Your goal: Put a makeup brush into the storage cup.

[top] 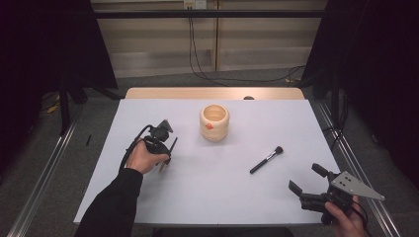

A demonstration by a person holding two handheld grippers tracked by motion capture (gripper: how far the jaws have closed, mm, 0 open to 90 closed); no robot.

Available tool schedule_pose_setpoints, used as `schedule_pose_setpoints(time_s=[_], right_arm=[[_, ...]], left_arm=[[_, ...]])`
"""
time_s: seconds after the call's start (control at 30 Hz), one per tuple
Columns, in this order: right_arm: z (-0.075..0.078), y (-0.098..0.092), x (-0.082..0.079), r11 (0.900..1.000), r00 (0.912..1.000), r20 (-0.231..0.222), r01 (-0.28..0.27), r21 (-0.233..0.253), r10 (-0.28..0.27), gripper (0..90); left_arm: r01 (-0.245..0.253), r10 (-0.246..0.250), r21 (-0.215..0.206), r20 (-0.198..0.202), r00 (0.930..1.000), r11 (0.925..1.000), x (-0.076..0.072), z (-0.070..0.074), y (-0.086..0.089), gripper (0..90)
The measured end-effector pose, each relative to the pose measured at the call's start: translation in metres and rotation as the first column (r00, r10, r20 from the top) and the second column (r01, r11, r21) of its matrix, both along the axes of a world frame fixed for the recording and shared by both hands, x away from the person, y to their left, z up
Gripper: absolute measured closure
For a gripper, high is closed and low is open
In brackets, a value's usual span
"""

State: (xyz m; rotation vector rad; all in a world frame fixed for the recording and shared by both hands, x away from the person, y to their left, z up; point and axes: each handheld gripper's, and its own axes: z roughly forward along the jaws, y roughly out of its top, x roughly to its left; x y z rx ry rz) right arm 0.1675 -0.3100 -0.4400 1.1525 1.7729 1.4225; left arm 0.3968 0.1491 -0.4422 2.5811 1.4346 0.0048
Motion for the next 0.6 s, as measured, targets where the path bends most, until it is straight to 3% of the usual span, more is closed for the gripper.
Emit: schedule_pose_setpoints(time_s=[0.23,0.37,0.47,0.6], right_arm=[[-0.0006,0.0003,0.0003,1.0,0.9999,0.0,0.011,-0.006,-0.011,0.5],[-0.0006,0.0005,0.0002,1.0,1.0,0.002,0.008,-0.009,-0.008,0.5],[-0.0004,0.0002,-0.0004,1.0,1.0,0.001,0.005,-0.008,-0.005,0.5],[-0.0004,0.001,-0.0006,1.0,1.0,-0.004,-0.005,-0.005,0.005,0.5]], left_arm=[[-0.003,0.003,0.026,0.013,0.9999,0.9997,0.0009,-0.0018,0.0011,77.3],[0.007,-0.009,0.047,0.034,0.9994,0.9989,-0.0019,-0.0026,-0.0016,77.5],[0.003,-0.004,0.035,0.011,0.9999,0.9994,0.0002,-0.0036,-0.0004,77.7],[-0.003,0.003,0.038,0.01,0.9999,0.9993,0.0017,-0.0049,-0.0012,78.1]])
